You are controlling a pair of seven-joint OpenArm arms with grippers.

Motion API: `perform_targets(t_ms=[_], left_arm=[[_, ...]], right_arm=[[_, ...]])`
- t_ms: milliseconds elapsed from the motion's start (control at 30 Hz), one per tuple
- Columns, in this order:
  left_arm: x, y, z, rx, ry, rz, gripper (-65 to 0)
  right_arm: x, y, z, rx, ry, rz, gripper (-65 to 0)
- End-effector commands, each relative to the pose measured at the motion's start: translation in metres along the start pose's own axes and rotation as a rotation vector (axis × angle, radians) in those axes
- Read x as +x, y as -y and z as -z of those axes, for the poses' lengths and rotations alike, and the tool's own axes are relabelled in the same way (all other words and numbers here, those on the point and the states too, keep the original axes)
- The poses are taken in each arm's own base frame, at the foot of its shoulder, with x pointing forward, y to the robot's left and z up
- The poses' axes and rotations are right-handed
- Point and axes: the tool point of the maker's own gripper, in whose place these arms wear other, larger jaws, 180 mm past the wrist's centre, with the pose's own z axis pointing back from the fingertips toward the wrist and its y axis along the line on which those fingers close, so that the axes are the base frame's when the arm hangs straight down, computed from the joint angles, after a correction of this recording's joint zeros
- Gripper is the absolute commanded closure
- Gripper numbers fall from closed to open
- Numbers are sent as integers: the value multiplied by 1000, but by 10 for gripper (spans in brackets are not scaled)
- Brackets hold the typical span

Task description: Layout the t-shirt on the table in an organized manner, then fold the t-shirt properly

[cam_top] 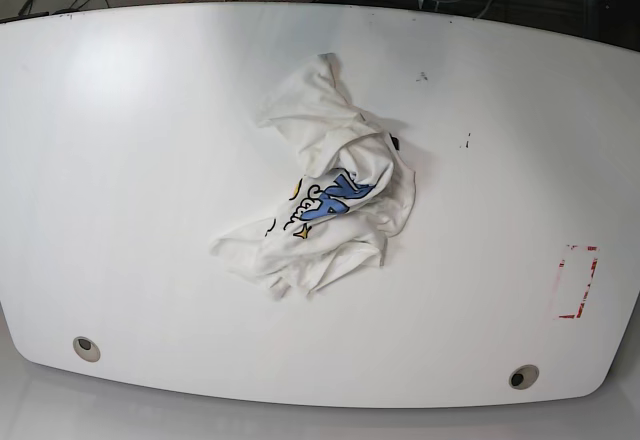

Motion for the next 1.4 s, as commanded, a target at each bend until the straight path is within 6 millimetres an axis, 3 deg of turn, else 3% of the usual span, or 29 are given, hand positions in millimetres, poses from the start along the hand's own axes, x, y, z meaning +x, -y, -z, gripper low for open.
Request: perform_targets(t_ms=[0,1367], left_arm=[[-3,-1,0,3,-4,1,-31],[-2,1,0,1,-2,-5,-33]], right_arm=[[3,3,0,-2,16,-5,-5],[4,5,-1,-7,15,-4,-4]])
